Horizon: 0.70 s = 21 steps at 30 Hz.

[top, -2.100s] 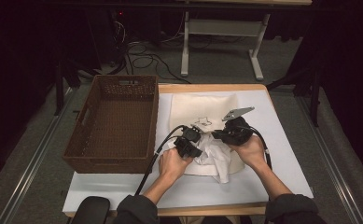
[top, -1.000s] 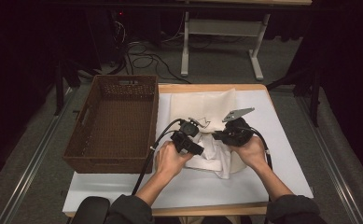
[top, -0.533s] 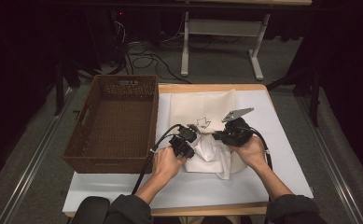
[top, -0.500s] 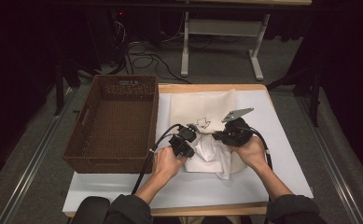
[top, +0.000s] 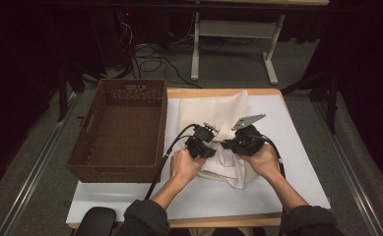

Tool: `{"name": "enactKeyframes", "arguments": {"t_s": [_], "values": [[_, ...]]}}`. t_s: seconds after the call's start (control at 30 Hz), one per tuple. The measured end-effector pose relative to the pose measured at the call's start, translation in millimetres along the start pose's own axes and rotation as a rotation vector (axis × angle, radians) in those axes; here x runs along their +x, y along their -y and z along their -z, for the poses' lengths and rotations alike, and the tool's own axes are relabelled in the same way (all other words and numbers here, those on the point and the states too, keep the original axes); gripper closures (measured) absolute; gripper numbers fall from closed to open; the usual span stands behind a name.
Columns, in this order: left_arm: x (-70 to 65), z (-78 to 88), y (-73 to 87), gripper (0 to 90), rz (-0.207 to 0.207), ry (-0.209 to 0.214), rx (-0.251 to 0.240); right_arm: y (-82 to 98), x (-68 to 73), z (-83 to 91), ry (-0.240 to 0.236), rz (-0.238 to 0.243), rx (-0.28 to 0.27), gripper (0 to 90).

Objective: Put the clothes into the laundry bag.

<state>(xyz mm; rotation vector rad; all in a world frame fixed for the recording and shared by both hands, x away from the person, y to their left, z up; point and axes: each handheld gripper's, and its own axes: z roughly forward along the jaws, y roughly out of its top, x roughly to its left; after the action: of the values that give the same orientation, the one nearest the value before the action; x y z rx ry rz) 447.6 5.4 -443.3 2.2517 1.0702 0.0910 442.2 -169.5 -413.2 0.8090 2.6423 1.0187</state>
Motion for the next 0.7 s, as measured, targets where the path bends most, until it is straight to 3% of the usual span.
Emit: {"name": "enactKeyframes", "arguments": {"t_s": [0.07, 0.27, 0.37, 0.4, 0.53, 0.7], "values": [[1.1, -6.2, -2.7, 89.0, -0.014, -0.053, -0.007, 0.6, 0.5, 0.2, -0.006, -0.003, 0.000, 87.4], [5.5, -25.7, -4.3, 88.0, 0.001, -0.081, 0.018, 1.2, -0.2, -2.9, -0.009, -0.013, 0.009, 87.4], [3.8, -18.3, -2.9, 81.1, -0.008, -0.080, 0.017, 1.9, -0.8, -2.6, -0.008, -0.017, 0.009, 87.4], [3.0, -14.0, -1.8, 72.8, -0.010, -0.074, 0.022, 3.2, -2.4, -2.0, -0.004, -0.009, 0.005, 87.3], [-0.7, 6.0, 5.1, 64.3, -0.017, -0.077, 0.007, 4.2, -3.5, 0.2, 0.000, -0.024, 0.001, 87.3], [2.5, 24.9, 8.7, 56.7, -0.013, -0.120, 0.024, 5.0, -5.7, 1.2, 0.006, -0.030, 0.001, 87.2]]}}
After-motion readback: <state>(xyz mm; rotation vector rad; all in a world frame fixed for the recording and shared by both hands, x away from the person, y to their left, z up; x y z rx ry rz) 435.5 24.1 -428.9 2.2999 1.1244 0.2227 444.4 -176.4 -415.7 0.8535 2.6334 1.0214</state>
